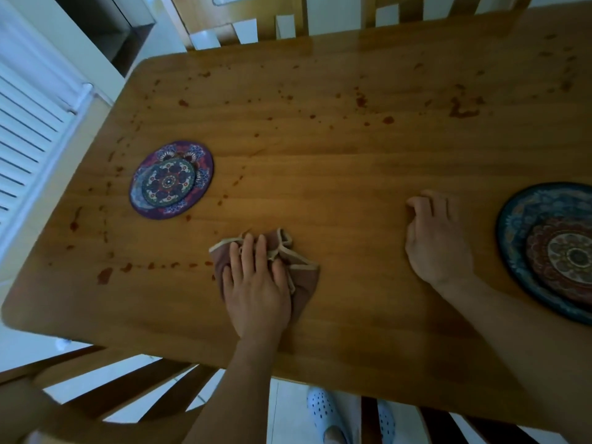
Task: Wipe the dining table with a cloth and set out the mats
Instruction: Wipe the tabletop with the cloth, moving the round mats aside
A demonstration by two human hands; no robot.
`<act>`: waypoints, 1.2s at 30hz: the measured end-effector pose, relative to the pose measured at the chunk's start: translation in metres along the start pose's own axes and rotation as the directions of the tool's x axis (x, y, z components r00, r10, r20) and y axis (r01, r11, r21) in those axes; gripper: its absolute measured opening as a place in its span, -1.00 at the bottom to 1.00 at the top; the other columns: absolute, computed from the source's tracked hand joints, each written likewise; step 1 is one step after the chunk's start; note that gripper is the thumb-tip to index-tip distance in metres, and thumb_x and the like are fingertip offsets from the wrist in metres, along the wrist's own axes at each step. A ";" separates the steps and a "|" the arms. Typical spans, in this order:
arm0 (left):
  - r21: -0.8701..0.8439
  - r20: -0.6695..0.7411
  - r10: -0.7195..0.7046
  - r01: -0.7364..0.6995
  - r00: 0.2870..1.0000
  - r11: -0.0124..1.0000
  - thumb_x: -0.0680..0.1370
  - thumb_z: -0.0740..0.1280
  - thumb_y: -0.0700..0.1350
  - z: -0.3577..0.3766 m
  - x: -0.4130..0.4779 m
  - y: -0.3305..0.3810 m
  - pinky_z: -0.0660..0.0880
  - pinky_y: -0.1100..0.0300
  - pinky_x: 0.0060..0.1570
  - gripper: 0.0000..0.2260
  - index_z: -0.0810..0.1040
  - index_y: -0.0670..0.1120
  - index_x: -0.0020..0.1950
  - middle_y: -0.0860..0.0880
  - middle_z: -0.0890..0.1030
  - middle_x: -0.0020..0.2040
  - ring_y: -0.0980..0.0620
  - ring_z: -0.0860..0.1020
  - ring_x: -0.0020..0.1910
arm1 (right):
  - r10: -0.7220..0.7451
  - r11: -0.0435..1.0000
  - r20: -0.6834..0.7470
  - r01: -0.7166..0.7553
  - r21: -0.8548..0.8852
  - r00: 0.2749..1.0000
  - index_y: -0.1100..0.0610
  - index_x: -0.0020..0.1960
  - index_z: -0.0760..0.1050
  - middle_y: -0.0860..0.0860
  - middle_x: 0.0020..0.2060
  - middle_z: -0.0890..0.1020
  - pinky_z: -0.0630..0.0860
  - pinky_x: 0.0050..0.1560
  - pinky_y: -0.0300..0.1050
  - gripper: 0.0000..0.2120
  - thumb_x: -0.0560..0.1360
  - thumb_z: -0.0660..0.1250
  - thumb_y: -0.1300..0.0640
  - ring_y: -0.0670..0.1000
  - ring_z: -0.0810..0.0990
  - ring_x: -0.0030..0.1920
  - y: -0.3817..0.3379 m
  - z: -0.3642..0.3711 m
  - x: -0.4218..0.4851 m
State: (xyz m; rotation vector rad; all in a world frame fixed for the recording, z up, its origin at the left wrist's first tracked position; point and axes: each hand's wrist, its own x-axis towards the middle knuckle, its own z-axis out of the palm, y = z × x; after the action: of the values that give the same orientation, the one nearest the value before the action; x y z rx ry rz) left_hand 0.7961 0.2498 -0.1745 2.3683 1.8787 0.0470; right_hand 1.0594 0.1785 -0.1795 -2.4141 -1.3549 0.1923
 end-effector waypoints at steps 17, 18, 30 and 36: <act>-0.074 0.017 0.081 -0.080 0.997 0.994 0.65 -0.09 0.17 0.016 0.112 0.093 -0.01 -0.09 0.51 -0.46 0.09 -0.01 0.60 0.02 0.06 0.61 -0.09 -0.06 0.58 | -0.036 0.991 -0.074 0.027 -0.128 0.997 0.23 0.26 0.42 0.21 0.25 0.45 0.42 0.17 0.20 -0.68 0.54 0.12 0.21 0.28 0.40 0.22 -0.001 0.004 0.001; -0.072 0.019 0.140 -0.138 0.990 0.988 0.64 -0.08 0.18 0.017 0.106 0.097 0.00 -0.08 0.51 -0.45 0.10 -0.01 0.60 0.02 0.07 0.61 -0.08 -0.05 0.58 | -0.033 0.992 -0.075 0.023 -0.128 0.997 0.23 0.26 0.42 0.21 0.25 0.44 0.42 0.18 0.21 -0.68 0.54 0.12 0.21 0.28 0.40 0.22 -0.001 0.004 0.001; -0.065 0.078 0.685 -0.682 0.724 0.729 0.65 -0.04 0.23 0.011 0.035 -0.008 0.09 0.01 0.51 -0.50 0.11 0.14 0.58 0.15 0.06 0.60 0.07 -0.04 0.58 | 0.166 0.966 0.050 -0.152 -0.208 0.985 0.01 0.35 0.41 0.13 0.39 0.34 0.31 0.29 0.24 -0.59 0.53 0.22 0.25 0.26 0.33 0.34 -0.040 -0.004 0.001; -0.010 0.026 0.316 -0.316 0.948 0.949 0.64 -0.10 0.24 0.003 0.059 -0.039 0.04 0.03 0.52 -0.45 0.05 0.08 0.60 0.07 0.00 0.61 0.00 -0.04 0.59 | 0.017 0.998 0.120 -0.010 -0.065 0.993 0.08 0.42 0.34 0.12 0.45 0.27 0.10 0.48 0.20 -0.63 0.62 0.11 0.13 0.17 0.18 0.46 -0.103 0.025 0.021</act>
State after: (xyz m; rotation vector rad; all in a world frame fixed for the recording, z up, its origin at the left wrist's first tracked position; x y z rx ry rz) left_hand 0.7719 0.3153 -0.1850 2.6261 1.4663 0.0476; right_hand 0.9805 0.2510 -0.1625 -2.5009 -1.4172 0.3075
